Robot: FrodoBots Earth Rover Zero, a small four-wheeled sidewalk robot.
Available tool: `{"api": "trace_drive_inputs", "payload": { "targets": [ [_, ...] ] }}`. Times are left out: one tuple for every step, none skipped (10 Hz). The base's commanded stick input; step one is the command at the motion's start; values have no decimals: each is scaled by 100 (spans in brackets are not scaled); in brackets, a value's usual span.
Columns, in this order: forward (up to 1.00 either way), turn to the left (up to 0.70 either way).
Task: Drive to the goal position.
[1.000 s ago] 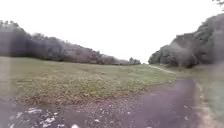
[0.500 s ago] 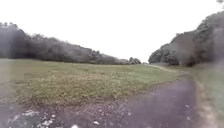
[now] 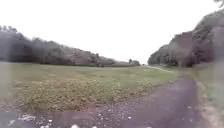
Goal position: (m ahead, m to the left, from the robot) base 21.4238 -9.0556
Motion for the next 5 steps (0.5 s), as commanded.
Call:
{"api": "trace_drive_inputs", "payload": {
  "targets": [
    [70,-34],
    [70,-34],
    [70,-34],
    [70,-34],
    [70,-34]
  ]
}}
